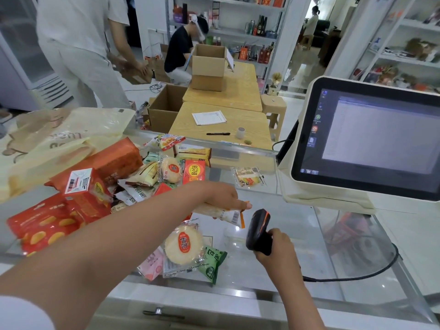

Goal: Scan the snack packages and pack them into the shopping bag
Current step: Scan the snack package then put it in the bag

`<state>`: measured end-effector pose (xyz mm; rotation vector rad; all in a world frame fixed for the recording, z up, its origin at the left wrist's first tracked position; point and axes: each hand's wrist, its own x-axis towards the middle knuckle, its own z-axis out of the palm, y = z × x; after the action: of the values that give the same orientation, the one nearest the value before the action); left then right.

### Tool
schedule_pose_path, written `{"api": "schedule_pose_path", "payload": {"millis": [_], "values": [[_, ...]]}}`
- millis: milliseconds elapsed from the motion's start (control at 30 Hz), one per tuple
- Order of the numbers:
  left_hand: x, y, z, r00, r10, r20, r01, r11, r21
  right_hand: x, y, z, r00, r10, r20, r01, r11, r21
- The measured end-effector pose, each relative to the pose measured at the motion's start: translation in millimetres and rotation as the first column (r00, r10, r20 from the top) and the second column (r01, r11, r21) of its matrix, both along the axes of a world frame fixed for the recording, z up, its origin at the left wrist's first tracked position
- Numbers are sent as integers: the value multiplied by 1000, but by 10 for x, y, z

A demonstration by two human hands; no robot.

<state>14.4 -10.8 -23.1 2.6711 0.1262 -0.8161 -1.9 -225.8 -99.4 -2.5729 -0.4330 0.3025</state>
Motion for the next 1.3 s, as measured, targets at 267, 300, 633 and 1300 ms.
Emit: {"api": "schedule_pose_path", "payload": {"millis": [267, 300, 633, 1300], "values": [[-88, -54, 195, 981, 167, 97, -152, 978, -145, -4, 73, 287, 999, 9, 39, -16, 986, 163], [-94, -64, 220, 976, 188, 108, -168, 971, -167, -14, 111, 364, 999, -22, 32, 12, 963, 268], [-287, 142, 581, 856, 451, 251, -289, 821, -492, -154, 969, 890, 856, 96, -508, 456, 322, 830], [-2788, 3690, 349, 676, 313, 668, -356, 931, -76, -1456, 3820, 1573, 868, 249, -429, 342, 325, 882]]}}
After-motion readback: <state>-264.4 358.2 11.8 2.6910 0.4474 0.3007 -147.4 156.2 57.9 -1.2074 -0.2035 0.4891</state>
